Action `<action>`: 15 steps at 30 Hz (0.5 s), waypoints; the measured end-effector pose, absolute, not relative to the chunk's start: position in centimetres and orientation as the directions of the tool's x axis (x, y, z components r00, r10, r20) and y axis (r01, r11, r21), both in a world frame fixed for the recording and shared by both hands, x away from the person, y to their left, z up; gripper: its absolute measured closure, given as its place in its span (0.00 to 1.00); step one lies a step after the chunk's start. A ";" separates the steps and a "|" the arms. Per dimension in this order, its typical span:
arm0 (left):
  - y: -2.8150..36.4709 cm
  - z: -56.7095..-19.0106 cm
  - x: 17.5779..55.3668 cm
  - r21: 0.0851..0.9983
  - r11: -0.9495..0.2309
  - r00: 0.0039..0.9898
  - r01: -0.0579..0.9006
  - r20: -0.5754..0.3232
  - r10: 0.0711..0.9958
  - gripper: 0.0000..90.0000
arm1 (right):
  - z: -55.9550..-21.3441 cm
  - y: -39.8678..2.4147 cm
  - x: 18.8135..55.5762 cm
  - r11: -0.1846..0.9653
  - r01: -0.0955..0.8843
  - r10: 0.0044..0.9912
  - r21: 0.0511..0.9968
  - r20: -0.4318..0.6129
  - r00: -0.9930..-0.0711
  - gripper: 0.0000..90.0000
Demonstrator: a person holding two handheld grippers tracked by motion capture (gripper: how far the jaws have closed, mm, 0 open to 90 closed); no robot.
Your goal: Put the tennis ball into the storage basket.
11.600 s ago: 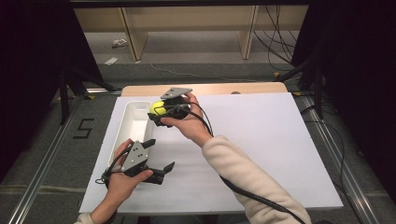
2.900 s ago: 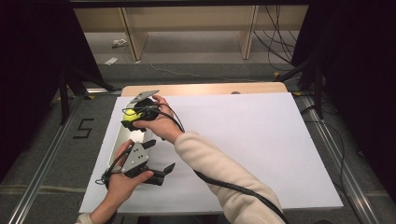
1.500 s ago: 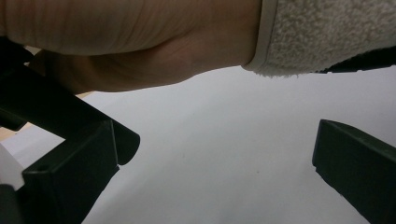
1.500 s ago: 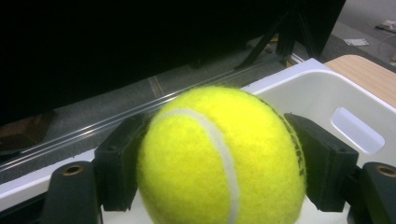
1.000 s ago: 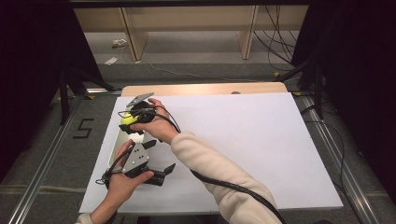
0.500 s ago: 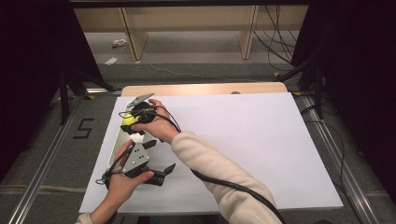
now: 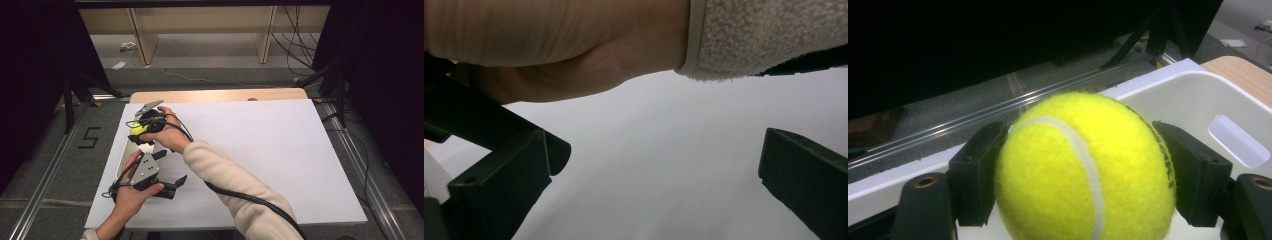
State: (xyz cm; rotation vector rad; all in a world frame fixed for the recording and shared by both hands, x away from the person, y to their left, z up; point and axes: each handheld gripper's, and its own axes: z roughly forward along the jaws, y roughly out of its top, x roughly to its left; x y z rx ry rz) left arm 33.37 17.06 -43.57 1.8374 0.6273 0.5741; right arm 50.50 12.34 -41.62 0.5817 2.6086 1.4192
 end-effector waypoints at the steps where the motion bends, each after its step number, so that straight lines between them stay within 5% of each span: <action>1: 17.0 -43.6 33.4 0.942 -0.301 0.747 0.149 0.092 0.659 0.00 | -41.6 12.4 50.5 0.487 0.279 0.387 0.828 0.082 -0.919 0.29; 15: 17.1 -43.6 33.4 0.942 -0.301 0.747 0.150 0.091 0.659 0.00 | -41.9 12.9 50.3 0.505 0.268 0.376 0.820 0.070 -0.924 0.29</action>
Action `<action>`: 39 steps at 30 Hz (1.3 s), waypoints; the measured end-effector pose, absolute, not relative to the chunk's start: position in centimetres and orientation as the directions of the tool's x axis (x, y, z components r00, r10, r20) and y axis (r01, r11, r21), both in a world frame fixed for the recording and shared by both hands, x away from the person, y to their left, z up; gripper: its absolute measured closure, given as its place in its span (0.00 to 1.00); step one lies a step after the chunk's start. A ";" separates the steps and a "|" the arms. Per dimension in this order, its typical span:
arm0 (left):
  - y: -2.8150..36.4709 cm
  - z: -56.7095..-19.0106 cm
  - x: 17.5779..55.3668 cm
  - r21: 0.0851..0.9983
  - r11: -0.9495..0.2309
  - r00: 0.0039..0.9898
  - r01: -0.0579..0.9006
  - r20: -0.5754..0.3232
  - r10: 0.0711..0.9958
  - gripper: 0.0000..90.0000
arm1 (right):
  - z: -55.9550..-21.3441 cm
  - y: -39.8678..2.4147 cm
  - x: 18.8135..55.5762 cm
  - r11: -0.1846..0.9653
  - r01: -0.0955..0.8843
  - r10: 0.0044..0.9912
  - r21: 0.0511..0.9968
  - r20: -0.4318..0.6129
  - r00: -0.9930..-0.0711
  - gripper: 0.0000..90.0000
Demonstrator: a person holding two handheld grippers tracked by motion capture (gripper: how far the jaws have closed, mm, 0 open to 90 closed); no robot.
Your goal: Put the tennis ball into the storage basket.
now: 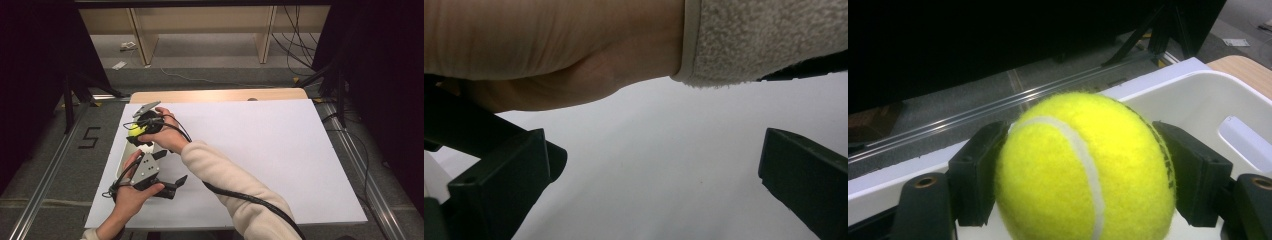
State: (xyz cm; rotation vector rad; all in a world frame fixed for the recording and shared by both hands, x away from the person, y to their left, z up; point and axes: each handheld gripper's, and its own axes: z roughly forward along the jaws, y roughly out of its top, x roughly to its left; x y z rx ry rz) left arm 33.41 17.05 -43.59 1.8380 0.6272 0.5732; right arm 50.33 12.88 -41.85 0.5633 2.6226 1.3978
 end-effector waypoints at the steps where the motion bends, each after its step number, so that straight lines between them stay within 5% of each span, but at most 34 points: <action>1: 17.0 -43.6 33.4 0.942 -0.301 0.746 0.149 0.092 0.659 0.00 | -41.9 12.9 50.3 0.507 0.265 0.374 0.820 0.068 -0.925 0.29; 39: 17.0 -43.6 33.4 0.941 -0.306 0.745 0.148 0.097 0.660 0.00 | -43.0 13.3 49.9 0.541 0.265 0.352 0.798 0.071 -0.933 0.29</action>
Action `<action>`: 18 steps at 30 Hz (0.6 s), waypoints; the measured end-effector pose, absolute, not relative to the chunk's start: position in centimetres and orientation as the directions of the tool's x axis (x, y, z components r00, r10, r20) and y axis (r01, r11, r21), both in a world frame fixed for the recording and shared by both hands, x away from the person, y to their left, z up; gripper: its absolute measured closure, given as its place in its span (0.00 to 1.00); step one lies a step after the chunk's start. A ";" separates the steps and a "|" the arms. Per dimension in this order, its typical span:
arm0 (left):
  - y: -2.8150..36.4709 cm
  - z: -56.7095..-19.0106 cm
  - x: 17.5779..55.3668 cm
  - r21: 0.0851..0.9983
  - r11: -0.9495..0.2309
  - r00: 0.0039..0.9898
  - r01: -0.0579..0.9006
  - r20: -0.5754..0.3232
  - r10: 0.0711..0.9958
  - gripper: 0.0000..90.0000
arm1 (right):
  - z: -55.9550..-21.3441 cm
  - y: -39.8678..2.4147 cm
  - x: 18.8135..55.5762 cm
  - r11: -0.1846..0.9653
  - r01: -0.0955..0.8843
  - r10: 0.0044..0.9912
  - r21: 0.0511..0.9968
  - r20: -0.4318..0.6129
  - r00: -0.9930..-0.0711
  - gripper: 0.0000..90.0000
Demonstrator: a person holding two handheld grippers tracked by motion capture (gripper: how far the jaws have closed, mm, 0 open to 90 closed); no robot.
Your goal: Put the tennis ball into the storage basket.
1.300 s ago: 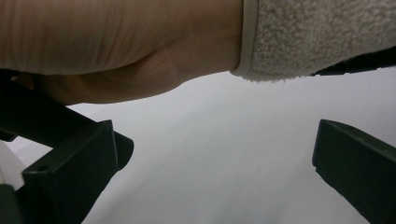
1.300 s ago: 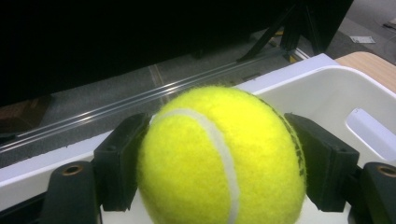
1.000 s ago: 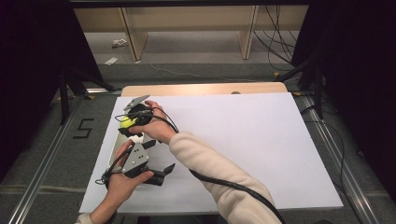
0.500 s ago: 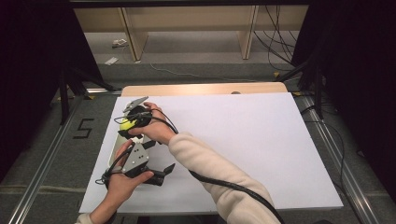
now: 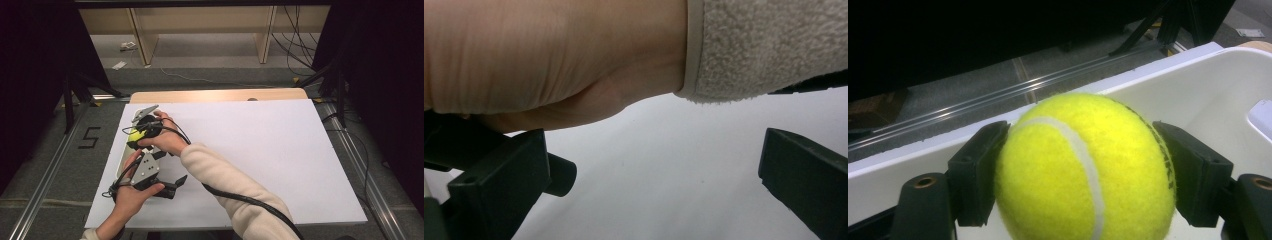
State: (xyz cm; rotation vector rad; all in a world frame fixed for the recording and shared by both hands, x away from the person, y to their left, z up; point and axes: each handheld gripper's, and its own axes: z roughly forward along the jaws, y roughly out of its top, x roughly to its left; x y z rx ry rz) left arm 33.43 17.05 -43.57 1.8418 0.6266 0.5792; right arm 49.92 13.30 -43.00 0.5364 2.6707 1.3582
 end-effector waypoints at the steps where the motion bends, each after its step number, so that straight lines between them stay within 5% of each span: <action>1: 17.0 -43.6 33.4 0.940 -0.306 0.745 0.149 0.097 0.660 0.00 | -43.0 13.3 49.9 0.541 0.266 0.353 0.798 0.071 -0.933 0.29; 18: 17.1 -43.5 33.4 0.941 -0.306 0.743 0.148 0.098 0.662 0.00 | -43.3 13.4 50.0 0.542 0.269 0.360 0.796 0.070 -0.930 0.28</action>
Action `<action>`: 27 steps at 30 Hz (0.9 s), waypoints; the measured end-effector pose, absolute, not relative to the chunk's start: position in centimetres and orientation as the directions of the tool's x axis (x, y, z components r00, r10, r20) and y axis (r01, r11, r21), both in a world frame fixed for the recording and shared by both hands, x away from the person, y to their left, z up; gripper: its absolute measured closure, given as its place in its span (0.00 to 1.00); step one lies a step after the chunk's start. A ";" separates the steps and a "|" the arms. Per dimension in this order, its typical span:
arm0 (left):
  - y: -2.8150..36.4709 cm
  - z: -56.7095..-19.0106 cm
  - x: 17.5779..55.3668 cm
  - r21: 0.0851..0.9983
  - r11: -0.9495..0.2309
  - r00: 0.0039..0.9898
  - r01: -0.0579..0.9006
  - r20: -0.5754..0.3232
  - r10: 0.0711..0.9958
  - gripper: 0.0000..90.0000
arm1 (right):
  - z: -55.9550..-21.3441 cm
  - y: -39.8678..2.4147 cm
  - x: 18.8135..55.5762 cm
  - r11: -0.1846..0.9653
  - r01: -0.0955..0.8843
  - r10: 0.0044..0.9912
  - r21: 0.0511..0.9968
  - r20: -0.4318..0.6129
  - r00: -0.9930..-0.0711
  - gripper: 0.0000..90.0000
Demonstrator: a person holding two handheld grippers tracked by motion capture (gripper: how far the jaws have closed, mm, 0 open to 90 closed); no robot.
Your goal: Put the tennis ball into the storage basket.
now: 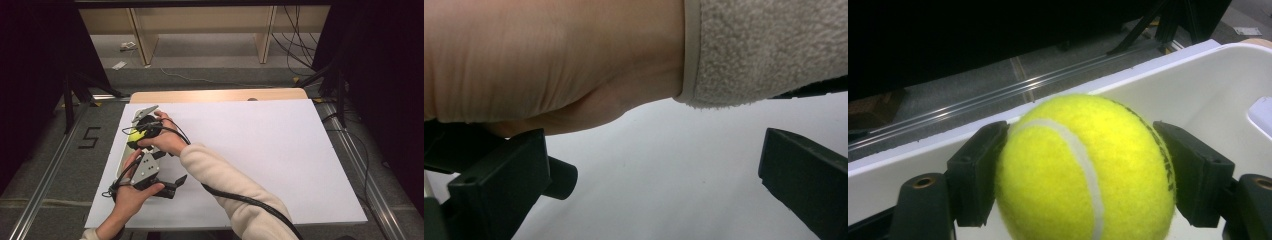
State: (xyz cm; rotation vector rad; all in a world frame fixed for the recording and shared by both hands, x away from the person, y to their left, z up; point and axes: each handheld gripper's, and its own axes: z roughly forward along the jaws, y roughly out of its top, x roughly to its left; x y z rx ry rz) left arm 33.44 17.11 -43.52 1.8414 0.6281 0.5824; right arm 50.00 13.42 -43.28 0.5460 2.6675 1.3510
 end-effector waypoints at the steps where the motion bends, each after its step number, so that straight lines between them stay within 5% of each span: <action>1: 17.1 -43.5 33.4 0.940 -0.306 0.743 0.148 0.099 0.662 0.00 | -43.3 13.4 50.0 0.542 0.270 0.360 0.796 0.071 -0.930 0.28; 27: 17.0 -43.5 33.5 0.940 -0.309 0.744 0.147 0.101 0.660 0.00 | -41.9 12.6 49.4 0.525 0.254 0.372 0.812 0.050 -0.927 0.18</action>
